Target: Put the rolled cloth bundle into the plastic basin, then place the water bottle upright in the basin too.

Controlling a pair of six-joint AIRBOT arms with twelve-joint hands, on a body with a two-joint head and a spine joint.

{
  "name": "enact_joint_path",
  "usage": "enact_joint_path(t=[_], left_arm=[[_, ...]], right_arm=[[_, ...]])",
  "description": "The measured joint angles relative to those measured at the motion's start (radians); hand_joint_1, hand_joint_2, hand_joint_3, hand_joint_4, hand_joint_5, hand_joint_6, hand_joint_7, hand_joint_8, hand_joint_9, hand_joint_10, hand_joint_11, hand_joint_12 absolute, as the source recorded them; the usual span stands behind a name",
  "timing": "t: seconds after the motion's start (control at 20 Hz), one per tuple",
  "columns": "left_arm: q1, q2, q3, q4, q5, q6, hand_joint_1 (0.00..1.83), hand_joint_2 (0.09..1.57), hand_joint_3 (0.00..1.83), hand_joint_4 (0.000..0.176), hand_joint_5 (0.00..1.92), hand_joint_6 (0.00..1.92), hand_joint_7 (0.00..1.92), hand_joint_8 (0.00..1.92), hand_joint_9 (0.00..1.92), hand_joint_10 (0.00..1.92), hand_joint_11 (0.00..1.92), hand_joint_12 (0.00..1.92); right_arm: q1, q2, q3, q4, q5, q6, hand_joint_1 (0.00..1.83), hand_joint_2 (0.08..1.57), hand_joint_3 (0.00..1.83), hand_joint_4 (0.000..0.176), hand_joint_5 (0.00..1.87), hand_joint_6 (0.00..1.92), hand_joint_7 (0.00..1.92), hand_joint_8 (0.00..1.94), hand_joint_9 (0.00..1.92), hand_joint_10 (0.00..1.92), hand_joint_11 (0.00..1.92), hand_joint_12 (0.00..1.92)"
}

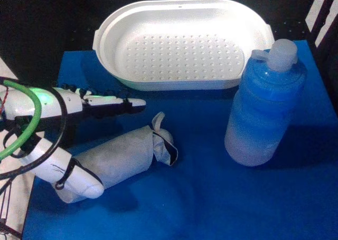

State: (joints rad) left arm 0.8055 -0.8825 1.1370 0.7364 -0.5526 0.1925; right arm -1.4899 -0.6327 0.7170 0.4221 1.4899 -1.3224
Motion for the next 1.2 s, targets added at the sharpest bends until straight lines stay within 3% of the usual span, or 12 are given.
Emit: enact_joint_path(t=[0.15,0.35,0.55,0.6,0.65,0.7,0.75,0.8,0.85,0.9,0.95,1.2], left_arm=[[0.022,-0.021,0.0,-0.023,0.015,0.0,0.61,0.83,0.0,0.176,0.06,0.0,0.18,0.0,0.25,0.01,0.0,1.31],[0.032,-0.066,0.02,-0.047,0.001,0.008,0.65,0.84,0.0,0.176,0.09,0.0,0.19,0.01,0.3,0.0,0.0,1.19],[0.033,-0.09,0.027,-0.079,0.007,0.066,0.74,0.87,0.0,0.176,0.14,0.0,0.41,0.02,0.46,0.06,0.0,1.42],[0.033,-0.095,0.035,-0.079,0.008,0.068,0.83,0.93,0.0,0.168,0.22,0.0,0.53,0.01,0.27,0.78,0.0,1.57],[0.033,-0.098,0.039,-0.083,0.014,0.068,0.93,1.02,0.01,0.124,0.35,0.01,0.67,0.07,0.13,1.35,0.0,1.73],[0.033,-0.098,0.04,-0.086,0.018,0.066,0.98,1.07,0.0,0.071,0.45,0.0,0.59,0.47,0.13,1.5,0.0,1.81],[0.033,-0.1,0.043,-0.086,0.021,0.066,1.13,1.11,0.0,0.0,0.68,0.03,0.44,1.18,0.19,1.61,0.02,1.83],[0.033,-0.101,0.05,-0.093,0.024,0.059,1.11,1.32,0.01,0.0,0.53,1.52,0.67,1.59,0.39,1.75,0.24,1.9],[0.032,-0.101,0.05,-0.105,0.029,0.056,1.23,1.25,0.0,0.0,0.39,1.85,0.56,1.81,0.43,1.9,0.34,1.92],[0.029,-0.101,0.049,-0.112,0.028,0.067,1.31,1.23,0.0,0.034,0.39,1.92,0.58,1.92,0.51,1.92,0.46,1.92],[0.023,-0.101,0.049,-0.126,0.033,0.101,1.59,1.2,0.0,0.154,0.5,1.92,0.72,1.92,0.69,1.92,0.64,1.92],[0.019,-0.105,0.049,-0.188,0.038,0.157,1.81,1.14,0.0,0.176,0.67,1.92,0.92,1.92,1.3,1.92,1.47,1.92]], right_arm=[[0.0,0.0,0.0,0.002,0.0,0.0,0.17,1.33,0.0,0.137,0.34,0.0,0.21,0.0,0.12,0.0,0.08,0.0],[0.0,0.0,0.0,0.001,-0.001,0.002,0.21,1.35,0.0,0.159,0.36,0.0,0.21,0.0,0.13,0.0,0.12,0.01],[0.0,0.0,0.0,0.0,0.0,0.003,0.2,1.34,0.0,0.145,0.36,0.0,0.21,0.0,0.12,0.0,0.11,0.0],[0.0,0.0,0.0,0.001,-0.001,0.003,0.2,1.34,0.0,0.145,0.35,0.0,0.2,0.0,0.12,0.0,0.11,0.0],[0.0,0.0,0.0,0.002,0.0,0.003,0.2,1.35,0.0,0.159,0.35,0.0,0.2,0.0,0.12,0.0,0.13,0.01],[0.0,0.0,0.0,0.002,0.0,0.003,0.19,1.35,0.0,0.163,0.35,0.0,0.2,0.0,0.13,0.0,0.13,0.01],[0.0,0.0,0.0,0.0,0.0,0.004,0.19,1.35,0.0,0.162,0.35,0.0,0.2,0.0,0.13,0.0,0.14,0.01],[0.0,0.0,0.0,0.0,0.0,0.005,0.2,1.35,0.0,0.162,0.36,0.0,0.21,0.0,0.13,0.0,0.14,0.01],[0.0,0.0,0.0,0.001,0.0,0.005,0.2,1.35,0.0,0.16,0.36,0.0,0.21,0.0,0.13,0.0,0.15,0.01],[0.0,0.0,0.0,0.003,0.0,0.005,0.2,1.35,0.0,0.158,0.36,0.0,0.2,0.0,0.13,0.0,0.15,0.01],[0.0,0.0,0.0,0.003,0.0,0.005,0.22,1.36,0.01,0.158,0.36,0.0,0.2,0.0,0.13,0.0,0.15,0.01],[0.0,0.0,0.0,0.003,0.0,0.005,0.24,1.36,0.0,0.164,0.37,0.0,0.22,0.0,0.14,0.0,0.15,0.01]])
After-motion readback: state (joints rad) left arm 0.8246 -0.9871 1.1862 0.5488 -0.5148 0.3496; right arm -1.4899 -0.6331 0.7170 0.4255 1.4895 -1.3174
